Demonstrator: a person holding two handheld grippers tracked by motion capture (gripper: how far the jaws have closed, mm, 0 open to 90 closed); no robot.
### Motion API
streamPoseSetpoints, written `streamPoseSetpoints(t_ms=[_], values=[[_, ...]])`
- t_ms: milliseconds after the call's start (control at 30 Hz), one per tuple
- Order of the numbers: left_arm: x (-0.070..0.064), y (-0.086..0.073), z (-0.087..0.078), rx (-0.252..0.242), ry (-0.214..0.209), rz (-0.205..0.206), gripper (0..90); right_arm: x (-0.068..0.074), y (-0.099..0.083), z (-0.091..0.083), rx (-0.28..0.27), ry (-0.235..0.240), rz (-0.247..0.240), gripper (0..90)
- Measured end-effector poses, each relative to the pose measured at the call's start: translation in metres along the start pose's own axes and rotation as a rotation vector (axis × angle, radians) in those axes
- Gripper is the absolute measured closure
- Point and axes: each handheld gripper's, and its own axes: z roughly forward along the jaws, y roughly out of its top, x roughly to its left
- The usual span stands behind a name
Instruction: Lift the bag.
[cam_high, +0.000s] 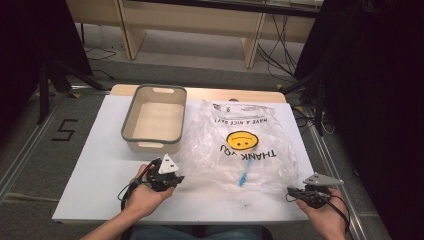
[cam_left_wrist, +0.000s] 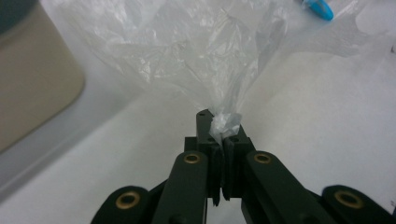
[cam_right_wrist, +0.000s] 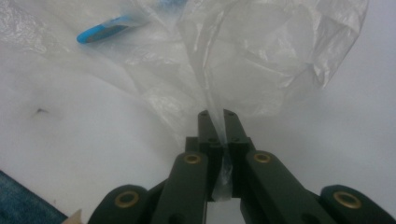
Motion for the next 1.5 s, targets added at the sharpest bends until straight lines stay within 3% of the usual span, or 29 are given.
streamPoseSetpoints(t_ms=[433, 1500], values=[[0.004, 0.011, -0.012, -0.108, 0.035, 0.010, 88.3, -0.001, 0.008, -0.013, -0.126, -0.061, 0.005, 89.7], [0.011, 0.022, -0.026, -0.224, 0.066, -0.003, 88.5, 0.005, 0.020, -0.028, -0.289, -0.126, -0.040, 89.8]])
